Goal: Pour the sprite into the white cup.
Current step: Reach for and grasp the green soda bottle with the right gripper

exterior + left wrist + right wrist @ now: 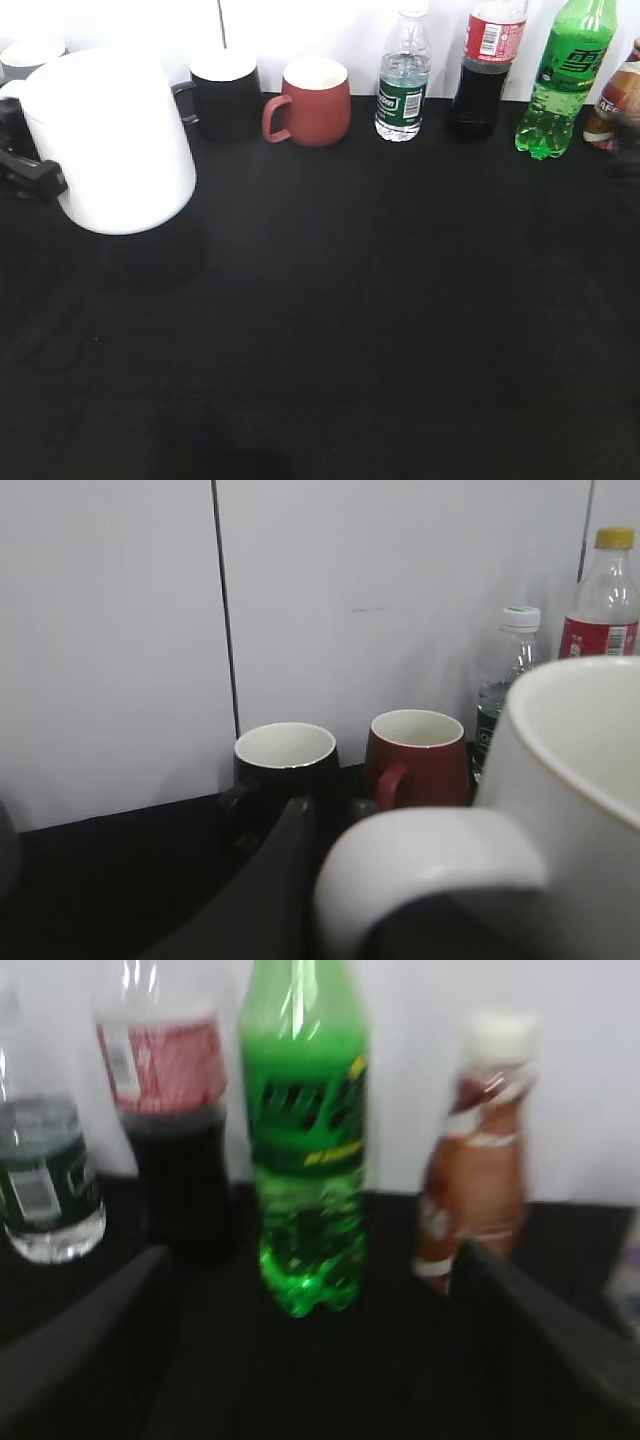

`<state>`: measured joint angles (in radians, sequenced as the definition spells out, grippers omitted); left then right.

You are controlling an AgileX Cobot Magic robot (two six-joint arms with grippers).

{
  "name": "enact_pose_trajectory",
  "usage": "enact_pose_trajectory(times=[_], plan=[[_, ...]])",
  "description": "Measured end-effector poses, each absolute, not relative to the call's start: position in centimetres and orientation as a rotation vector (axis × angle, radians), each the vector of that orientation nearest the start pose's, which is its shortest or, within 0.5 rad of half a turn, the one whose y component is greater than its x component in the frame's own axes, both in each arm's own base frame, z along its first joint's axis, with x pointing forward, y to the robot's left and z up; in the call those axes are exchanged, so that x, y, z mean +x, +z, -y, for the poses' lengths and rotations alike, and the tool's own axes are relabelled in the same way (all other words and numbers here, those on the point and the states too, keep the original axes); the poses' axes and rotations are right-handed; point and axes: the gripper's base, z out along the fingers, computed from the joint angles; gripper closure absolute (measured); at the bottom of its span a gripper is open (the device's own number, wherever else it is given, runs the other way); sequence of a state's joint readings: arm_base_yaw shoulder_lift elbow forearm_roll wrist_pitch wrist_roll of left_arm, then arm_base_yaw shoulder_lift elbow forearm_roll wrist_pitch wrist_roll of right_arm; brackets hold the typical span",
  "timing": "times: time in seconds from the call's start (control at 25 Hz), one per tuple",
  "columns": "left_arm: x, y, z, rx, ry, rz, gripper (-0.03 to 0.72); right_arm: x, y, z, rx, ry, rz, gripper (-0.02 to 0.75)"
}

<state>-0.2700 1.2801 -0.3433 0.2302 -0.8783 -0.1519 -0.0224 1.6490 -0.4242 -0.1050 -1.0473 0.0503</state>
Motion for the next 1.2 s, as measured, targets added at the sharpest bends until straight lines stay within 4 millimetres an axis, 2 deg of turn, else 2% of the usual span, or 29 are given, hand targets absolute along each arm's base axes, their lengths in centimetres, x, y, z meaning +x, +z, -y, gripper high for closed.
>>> enact_pose_trajectory(times=[0.16,0.28,0.48,0.92,1.08,1.2], plan=[[21.5,23.2,7.6,0.346,-0.353,-1.527,0.619,32.4,13.5,-0.2,-0.040,0.071,-1.743,0.076],[21.5,23.2,7.6,0.347,-0.353,-1.527,0.619,35.3,12.5,-1.5,-0.018,0.071,-1.754,0.076],[21.5,23.2,7.6,0.351,-0.353,-1.527,0.620,39.5,12.0,-1.6,0.040,0.028,-1.751,0.076],[21.4,23.1,7.9,0.394,-0.354,-1.528,0.620,44.8,10.1,-1.9,0.038,0.032,-1.724,0.087],[21.4,23.1,7.9,0.397,-0.353,-1.531,0.620,44.9,10.3,-2.5,-0.014,0.050,-1.718,0.158],[21.4,23.0,7.9,0.398,-0.352,-1.534,0.620,45.0,10.4,-2.5,-0.017,0.050,-1.712,0.288]])
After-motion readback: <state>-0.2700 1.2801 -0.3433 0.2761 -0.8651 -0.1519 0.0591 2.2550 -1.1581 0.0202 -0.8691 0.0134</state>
